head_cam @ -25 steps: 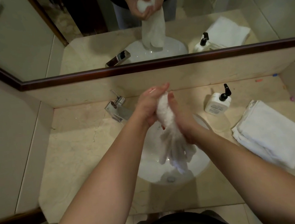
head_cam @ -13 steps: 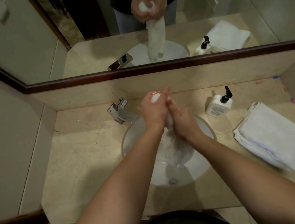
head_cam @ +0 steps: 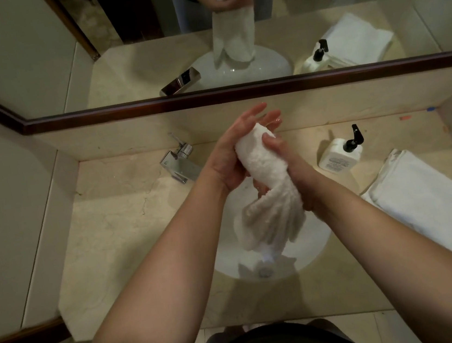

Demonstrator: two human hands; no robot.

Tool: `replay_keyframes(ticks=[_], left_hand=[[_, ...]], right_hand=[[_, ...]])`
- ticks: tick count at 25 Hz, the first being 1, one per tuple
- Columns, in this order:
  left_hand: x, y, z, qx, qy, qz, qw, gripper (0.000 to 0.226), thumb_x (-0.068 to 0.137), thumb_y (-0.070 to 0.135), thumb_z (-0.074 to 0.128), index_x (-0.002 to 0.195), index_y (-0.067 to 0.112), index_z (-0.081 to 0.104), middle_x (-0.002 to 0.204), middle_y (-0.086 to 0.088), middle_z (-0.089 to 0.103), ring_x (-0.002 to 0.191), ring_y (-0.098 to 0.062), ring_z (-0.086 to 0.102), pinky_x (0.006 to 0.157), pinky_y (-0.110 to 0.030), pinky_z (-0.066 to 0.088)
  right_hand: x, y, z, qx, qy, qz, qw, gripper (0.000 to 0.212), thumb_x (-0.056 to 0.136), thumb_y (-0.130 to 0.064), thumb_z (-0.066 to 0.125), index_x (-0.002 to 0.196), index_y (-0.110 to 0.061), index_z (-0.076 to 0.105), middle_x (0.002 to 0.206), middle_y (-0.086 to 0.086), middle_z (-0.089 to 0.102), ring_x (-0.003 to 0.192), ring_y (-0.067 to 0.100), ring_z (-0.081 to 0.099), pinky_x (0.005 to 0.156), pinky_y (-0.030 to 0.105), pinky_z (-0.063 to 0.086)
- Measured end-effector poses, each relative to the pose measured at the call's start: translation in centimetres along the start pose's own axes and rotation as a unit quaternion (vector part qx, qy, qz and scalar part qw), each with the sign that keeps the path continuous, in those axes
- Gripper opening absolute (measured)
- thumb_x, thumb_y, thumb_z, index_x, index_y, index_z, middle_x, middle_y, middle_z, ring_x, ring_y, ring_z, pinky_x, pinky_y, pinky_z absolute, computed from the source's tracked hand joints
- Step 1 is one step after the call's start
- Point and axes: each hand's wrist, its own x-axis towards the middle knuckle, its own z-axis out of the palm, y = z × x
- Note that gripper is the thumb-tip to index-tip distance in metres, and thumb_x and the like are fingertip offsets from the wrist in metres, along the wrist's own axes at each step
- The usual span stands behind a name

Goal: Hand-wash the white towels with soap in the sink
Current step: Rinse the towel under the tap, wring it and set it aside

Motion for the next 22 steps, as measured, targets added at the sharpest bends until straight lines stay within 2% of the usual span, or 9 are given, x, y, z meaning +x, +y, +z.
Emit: replay_keyframes(ticks=[3, 5, 6, 9, 11, 13, 15, 19, 22], left_hand=[[0.6, 0.4, 0.4, 0.012, 0.063, 0.012, 0.998, 0.033, 0.088, 0.014, 0.064, 0.120, 0.015, 0.060, 0.087, -0.002, 0.070, 0.083, -0.018, 0.068, 0.073, -0.031, 0.058], [0.8, -0.1, 0.4, 0.054, 0.113, 0.015, 0.992, 0.028, 0.089, 0.008, 0.066, 0.116, 0.015, 0.062, 0.077, -0.001, 0.070, 0.071, -0.015, 0.068, 0.063, -0.027, 0.056], [0.8, -0.5, 0.5, 0.072, 0.143, 0.017, 0.987, 0.025, 0.089, 0.007, 0.068, 0.112, 0.015, 0.063, 0.075, -0.001, 0.070, 0.068, -0.014, 0.068, 0.061, -0.027, 0.056], [0.8, -2.0, 0.6, 0.142, 0.248, 0.039, 0.957, 0.013, 0.088, 0.011, 0.073, 0.096, 0.020, 0.069, 0.079, -0.003, 0.071, 0.070, -0.013, 0.068, 0.064, -0.028, 0.055], [0.9, -2.8, 0.5, 0.180, 0.292, 0.059, 0.937, 0.009, 0.088, 0.015, 0.073, 0.089, 0.023, 0.071, 0.085, -0.001, 0.072, 0.074, -0.010, 0.068, 0.067, -0.025, 0.054], [1.0, -3.1, 0.7, 0.202, 0.321, 0.067, 0.923, 0.010, 0.088, 0.011, 0.071, 0.086, 0.021, 0.072, 0.083, 0.003, 0.071, 0.073, -0.005, 0.066, 0.067, -0.021, 0.052], [1.3, -3.3, 0.7, 0.202, 0.352, 0.067, 0.911, 0.017, 0.086, 0.006, 0.069, 0.081, 0.022, 0.073, 0.079, 0.005, 0.070, 0.071, -0.005, 0.064, 0.067, -0.021, 0.051], [1.1, -3.7, 1.3, 0.161, 0.411, 0.066, 0.895, 0.024, 0.086, 0.001, 0.062, 0.077, 0.021, 0.071, 0.071, -0.001, 0.067, 0.072, -0.022, 0.066, 0.067, -0.031, 0.055], [1.1, -3.6, 1.1, 0.153, 0.434, 0.074, 0.885, 0.018, 0.089, 0.003, 0.061, 0.082, 0.018, 0.070, 0.076, 0.000, 0.065, 0.078, -0.022, 0.065, 0.068, -0.027, 0.054]], right_hand=[[0.5, 0.2, 0.4, -0.019, 0.038, -0.028, 0.999, 0.065, 0.081, -0.077, 0.037, 0.110, -0.028, 0.068, 0.069, 0.004, 0.062, 0.052, 0.013, 0.057, 0.046, 0.025, 0.046], [1.1, 0.9, 0.8, -0.062, 0.098, -0.032, 0.993, 0.079, 0.078, -0.081, 0.031, 0.106, -0.018, 0.069, 0.073, 0.006, 0.069, 0.060, 0.016, 0.064, 0.054, 0.028, 0.051], [1.5, 1.5, 0.9, -0.081, 0.124, -0.041, 0.988, 0.078, 0.075, -0.083, 0.029, 0.101, -0.022, 0.070, 0.079, 0.005, 0.072, 0.068, 0.016, 0.068, 0.063, 0.032, 0.053], [2.3, 2.8, 0.9, -0.164, 0.184, -0.086, 0.965, 0.068, 0.077, -0.083, 0.019, 0.091, -0.037, 0.067, 0.096, 0.002, 0.075, 0.091, 0.012, 0.071, 0.086, 0.035, 0.057], [2.7, 3.5, 0.7, -0.201, 0.221, -0.090, 0.950, 0.071, 0.086, -0.077, 0.016, 0.089, -0.030, 0.068, 0.093, 0.005, 0.074, 0.087, 0.012, 0.071, 0.082, 0.034, 0.058], [3.1, 4.2, 0.7, -0.212, 0.250, -0.098, 0.939, 0.079, 0.095, -0.070, 0.017, 0.092, -0.012, 0.071, 0.088, 0.015, 0.074, 0.083, 0.023, 0.072, 0.078, 0.043, 0.058], [3.4, 5.0, 0.7, -0.236, 0.265, -0.121, 0.927, 0.087, 0.094, -0.070, 0.020, 0.089, 0.001, 0.068, 0.082, 0.021, 0.072, 0.080, 0.033, 0.071, 0.075, 0.052, 0.055], [3.5, 5.4, 0.8, -0.276, 0.277, -0.134, 0.910, 0.074, 0.091, -0.067, 0.022, 0.075, -0.011, 0.068, 0.072, 0.019, 0.070, 0.073, 0.033, 0.069, 0.072, 0.051, 0.054], [3.6, 4.9, 0.8, -0.306, 0.265, -0.151, 0.902, 0.069, 0.102, -0.056, 0.025, 0.065, -0.013, 0.065, 0.066, 0.016, 0.067, 0.070, 0.030, 0.067, 0.072, 0.050, 0.053]])
